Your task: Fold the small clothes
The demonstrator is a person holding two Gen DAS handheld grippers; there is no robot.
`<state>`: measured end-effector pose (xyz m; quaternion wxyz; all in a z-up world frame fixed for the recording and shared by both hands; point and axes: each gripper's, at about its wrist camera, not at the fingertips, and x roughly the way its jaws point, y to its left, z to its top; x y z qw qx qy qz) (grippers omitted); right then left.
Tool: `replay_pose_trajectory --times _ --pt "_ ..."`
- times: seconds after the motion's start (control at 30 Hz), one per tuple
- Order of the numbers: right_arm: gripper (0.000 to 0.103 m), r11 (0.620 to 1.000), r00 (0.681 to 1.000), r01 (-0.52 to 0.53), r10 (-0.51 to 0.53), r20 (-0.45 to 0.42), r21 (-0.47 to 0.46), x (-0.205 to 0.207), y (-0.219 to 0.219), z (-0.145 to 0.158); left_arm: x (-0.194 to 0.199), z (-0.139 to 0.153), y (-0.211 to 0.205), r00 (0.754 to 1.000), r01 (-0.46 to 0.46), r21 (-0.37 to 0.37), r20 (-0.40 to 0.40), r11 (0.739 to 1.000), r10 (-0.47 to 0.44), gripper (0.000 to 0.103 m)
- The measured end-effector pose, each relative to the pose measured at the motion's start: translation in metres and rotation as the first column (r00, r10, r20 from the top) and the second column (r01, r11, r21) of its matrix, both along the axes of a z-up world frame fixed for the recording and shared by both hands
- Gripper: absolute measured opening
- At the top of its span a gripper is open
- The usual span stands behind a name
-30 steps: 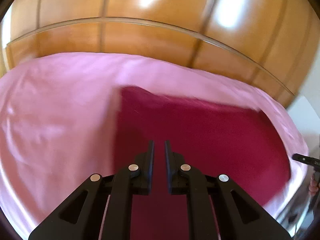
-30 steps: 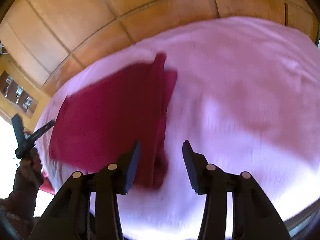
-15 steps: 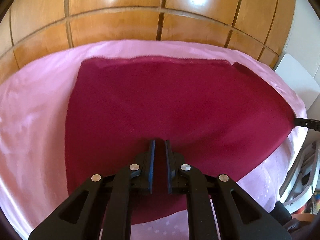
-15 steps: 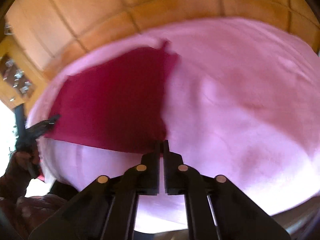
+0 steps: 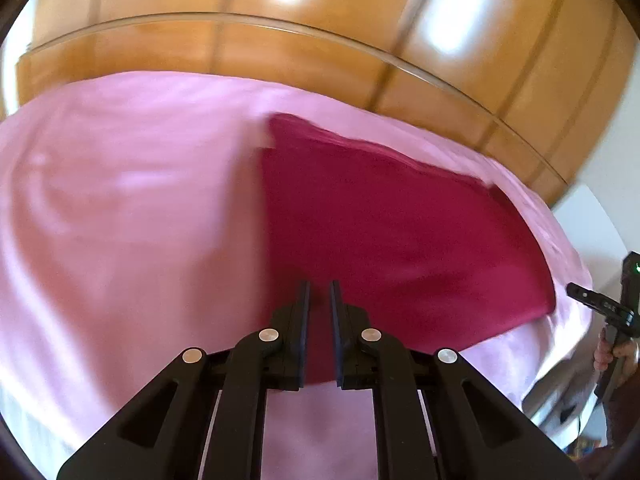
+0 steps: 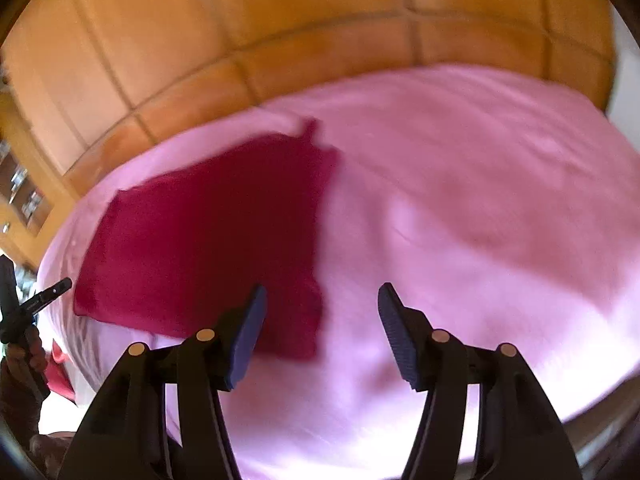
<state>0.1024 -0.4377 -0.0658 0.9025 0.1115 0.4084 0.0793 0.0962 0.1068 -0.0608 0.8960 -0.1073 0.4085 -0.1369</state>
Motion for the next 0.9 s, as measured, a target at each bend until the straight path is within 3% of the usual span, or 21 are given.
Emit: replay_pose_trajectory --times 0.07,0.1,0.2,0.33,0.4,0.43,0.47,0.53,0.6,0.63,0.8,0.9 --pt "0.066 0.998 0.998 -0.057 0.057 0.034 -0.017 0.013 0.024 0.006 -0.008 0.000 0.023 0.999 -0.049 -0.024 -0.010 0.998 0.049 0.045" --pt "0.072 0.996 0.996 -0.078 0.079 0.045 -0.034 0.021 0.037 0.005 -0.015 -0.001 0.037 0.997 -0.083 -0.058 -0.012 0.995 0.082 0.050" --pt "0.079 0.989 0.992 -0.112 0.117 0.051 -0.092 0.045 0.071 -0.001 -0.027 -0.005 0.058 0.996 -0.089 -0.150 -0.040 0.985 0.084 0.054" --pt "0.083 0.989 0.995 -0.094 0.098 0.035 -0.110 0.073 0.089 -0.017 -0.027 -0.012 0.050 0.999 -0.040 -0.151 -0.038 0.988 0.034 0.054" --pt "0.083 0.991 0.998 -0.055 0.057 0.020 -0.121 0.084 0.082 -0.029 -0.021 -0.019 0.040 0.999 0.009 -0.157 -0.051 0.988 -0.017 0.054" --pt "0.084 0.992 0.999 -0.038 0.040 0.014 -0.124 0.089 0.079 -0.034 -0.019 -0.022 0.034 0.998 0.030 -0.162 -0.058 0.986 -0.039 0.048" --pt "0.084 0.992 1.000 -0.020 0.021 0.008 -0.127 0.096 0.075 -0.040 -0.017 -0.025 0.027 0.995 0.058 -0.165 -0.065 0.985 -0.069 0.030" --pt "0.084 0.991 1.000 -0.023 0.026 0.018 -0.129 0.097 0.065 -0.051 -0.014 -0.029 0.013 0.990 0.108 -0.103 -0.083 0.989 -0.116 0.008" --pt "0.085 0.990 0.997 -0.045 0.053 0.056 -0.135 0.094 0.061 -0.057 -0.018 -0.030 0.010 0.990 0.122 -0.013 -0.065 0.992 -0.122 0.007" --pt "0.085 0.989 0.995 -0.052 0.063 0.072 -0.141 0.092 0.062 -0.060 -0.017 -0.033 0.014 0.991 0.118 -0.003 -0.070 0.993 -0.118 0.007" --pt "0.085 0.989 0.994 -0.043 0.056 0.090 -0.143 0.091 0.064 -0.060 -0.019 -0.040 0.017 0.988 0.134 -0.005 -0.078 0.991 -0.134 0.007" --pt "0.086 0.988 0.994 -0.041 0.056 0.097 -0.151 0.091 0.064 -0.060 -0.018 -0.030 0.025 0.989 0.110 -0.066 -0.095 0.992 -0.116 0.008"
